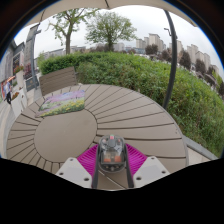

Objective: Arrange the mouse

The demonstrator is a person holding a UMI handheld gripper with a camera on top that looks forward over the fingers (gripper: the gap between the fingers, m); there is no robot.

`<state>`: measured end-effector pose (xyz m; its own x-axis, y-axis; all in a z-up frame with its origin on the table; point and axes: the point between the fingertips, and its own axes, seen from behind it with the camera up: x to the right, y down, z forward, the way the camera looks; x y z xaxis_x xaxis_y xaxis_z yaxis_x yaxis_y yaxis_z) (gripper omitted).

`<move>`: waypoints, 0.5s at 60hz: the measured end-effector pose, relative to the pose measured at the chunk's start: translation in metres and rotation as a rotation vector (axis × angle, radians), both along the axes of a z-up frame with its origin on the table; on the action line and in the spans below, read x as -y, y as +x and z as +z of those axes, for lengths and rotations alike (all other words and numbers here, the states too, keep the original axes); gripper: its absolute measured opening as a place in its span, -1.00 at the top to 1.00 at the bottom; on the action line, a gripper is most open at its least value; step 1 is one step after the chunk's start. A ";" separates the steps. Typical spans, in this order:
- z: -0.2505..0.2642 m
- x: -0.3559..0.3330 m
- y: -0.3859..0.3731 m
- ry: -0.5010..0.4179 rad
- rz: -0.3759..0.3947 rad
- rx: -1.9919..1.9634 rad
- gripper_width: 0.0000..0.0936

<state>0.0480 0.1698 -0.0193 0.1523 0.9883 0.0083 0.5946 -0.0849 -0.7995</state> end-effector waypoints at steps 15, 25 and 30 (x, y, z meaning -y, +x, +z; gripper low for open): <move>0.054 0.011 -0.020 -0.033 -0.070 -0.007 0.26; 0.131 0.058 -0.090 -0.066 -0.049 -0.101 0.26; 0.149 0.093 -0.138 -0.063 -0.029 -0.123 0.26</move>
